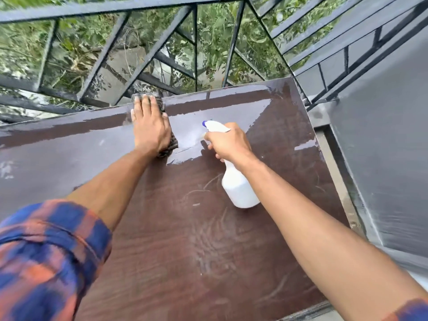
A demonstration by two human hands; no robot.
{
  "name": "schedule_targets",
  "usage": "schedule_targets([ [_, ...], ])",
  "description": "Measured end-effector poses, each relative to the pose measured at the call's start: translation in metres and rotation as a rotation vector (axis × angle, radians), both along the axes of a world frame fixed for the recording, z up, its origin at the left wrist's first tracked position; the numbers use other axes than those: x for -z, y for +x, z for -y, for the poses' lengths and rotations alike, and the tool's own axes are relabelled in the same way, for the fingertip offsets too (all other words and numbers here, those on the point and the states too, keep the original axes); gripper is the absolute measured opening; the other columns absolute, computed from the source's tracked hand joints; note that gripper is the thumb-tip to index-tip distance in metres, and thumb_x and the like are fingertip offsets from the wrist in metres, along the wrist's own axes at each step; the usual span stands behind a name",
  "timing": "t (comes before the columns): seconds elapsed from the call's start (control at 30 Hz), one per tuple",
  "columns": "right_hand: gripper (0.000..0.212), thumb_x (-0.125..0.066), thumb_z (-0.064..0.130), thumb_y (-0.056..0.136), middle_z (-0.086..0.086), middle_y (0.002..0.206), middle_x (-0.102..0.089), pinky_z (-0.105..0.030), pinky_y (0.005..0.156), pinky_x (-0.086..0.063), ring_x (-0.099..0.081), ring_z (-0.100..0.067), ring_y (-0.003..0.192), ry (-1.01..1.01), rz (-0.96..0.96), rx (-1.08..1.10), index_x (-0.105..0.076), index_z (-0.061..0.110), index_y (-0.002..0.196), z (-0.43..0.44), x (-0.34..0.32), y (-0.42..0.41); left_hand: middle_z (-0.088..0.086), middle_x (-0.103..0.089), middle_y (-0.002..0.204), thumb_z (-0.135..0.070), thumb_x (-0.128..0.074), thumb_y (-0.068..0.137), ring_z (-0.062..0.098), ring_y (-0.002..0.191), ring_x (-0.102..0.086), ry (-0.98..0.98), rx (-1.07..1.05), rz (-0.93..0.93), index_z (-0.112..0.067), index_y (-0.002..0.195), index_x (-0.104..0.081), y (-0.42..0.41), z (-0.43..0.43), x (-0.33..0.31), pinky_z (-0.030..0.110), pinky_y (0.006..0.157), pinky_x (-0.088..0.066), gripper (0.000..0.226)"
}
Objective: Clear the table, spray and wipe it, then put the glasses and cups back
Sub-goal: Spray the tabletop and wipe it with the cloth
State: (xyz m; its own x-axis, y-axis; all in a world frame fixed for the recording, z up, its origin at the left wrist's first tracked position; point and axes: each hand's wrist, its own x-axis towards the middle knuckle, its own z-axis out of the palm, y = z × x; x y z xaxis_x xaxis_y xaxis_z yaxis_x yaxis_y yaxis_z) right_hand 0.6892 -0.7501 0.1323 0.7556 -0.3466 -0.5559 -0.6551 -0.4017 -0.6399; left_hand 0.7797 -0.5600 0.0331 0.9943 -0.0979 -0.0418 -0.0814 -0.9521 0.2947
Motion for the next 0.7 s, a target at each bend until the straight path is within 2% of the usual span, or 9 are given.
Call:
schedule_targets([
  [0.2,0.016,-0.068,0.037,0.08,-0.005,0.086,-0.079,-0.05,0.082,-0.065,-0.076,-0.035,0.082,-0.01,0.004,-0.002,-0.061,0.022,0.081,0.05,-0.002,0.003,0.023,-0.02,0.162,-0.029,-0.032,0.103,0.04,0.151,-0.01,0.008,0.065,0.008,0.001,0.155,-0.022,-0.001,0.068,-0.002,0.052,0.122,-0.008,0.061],
  [0.4,0.028,-0.067,0.043,0.073,-0.007,0.087,-0.079,-0.053,0.079,-0.065,-0.075,-0.04,0.084,-0.067,0.029,0.033,-0.069,0.016,0.08,0.136,0.0,-0.005,0.022,-0.018,0.163,-0.031,-0.029,0.103,0.039,0.151,-0.01,0.02,0.179,-0.008,0.001,0.155,-0.019,0.003,0.187,0.001,0.051,0.123,-0.008,0.062],
  [0.5,0.026,-0.069,0.042,0.082,-0.01,0.095,-0.078,-0.043,0.079,-0.06,-0.072,-0.039,0.09,-0.126,0.045,0.036,-0.067,0.016,0.081,0.185,0.003,-0.012,0.021,-0.016,0.163,-0.031,-0.03,0.103,0.038,0.152,-0.008,0.012,0.3,-0.014,0.0,0.156,-0.018,0.001,0.251,0.002,0.051,0.123,-0.008,0.063],
  [0.57,0.021,-0.069,0.04,0.086,-0.01,0.099,-0.075,-0.034,0.074,-0.048,-0.067,-0.037,0.095,-0.166,0.042,0.041,-0.066,0.02,0.082,0.217,0.007,-0.018,0.02,-0.016,0.164,-0.031,-0.029,0.103,0.037,0.152,-0.007,0.016,0.348,-0.026,-0.001,0.156,-0.017,-0.001,0.29,0.001,0.05,0.123,-0.008,0.063],
  [0.63,0.021,-0.068,0.041,0.084,-0.009,0.099,-0.073,-0.032,0.074,-0.043,-0.066,-0.037,0.095,-0.18,0.05,0.086,-0.063,0.021,0.08,0.245,0.009,-0.026,0.019,-0.017,0.164,-0.031,-0.029,0.102,0.036,0.152,-0.008,0.014,0.384,-0.041,-0.002,0.156,-0.018,-0.004,0.325,0.0,0.05,0.123,-0.008,0.062],
  [0.7,0.024,-0.068,0.043,0.083,-0.011,0.099,-0.075,-0.033,0.073,-0.044,-0.067,-0.037,0.095,-0.188,0.062,0.123,-0.066,0.019,0.081,0.266,0.01,-0.03,0.019,-0.018,0.163,-0.031,-0.031,0.102,0.036,0.152,-0.01,0.01,0.399,-0.046,-0.002,0.156,-0.02,-0.009,0.354,-0.002,0.05,0.123,-0.009,0.062],
])
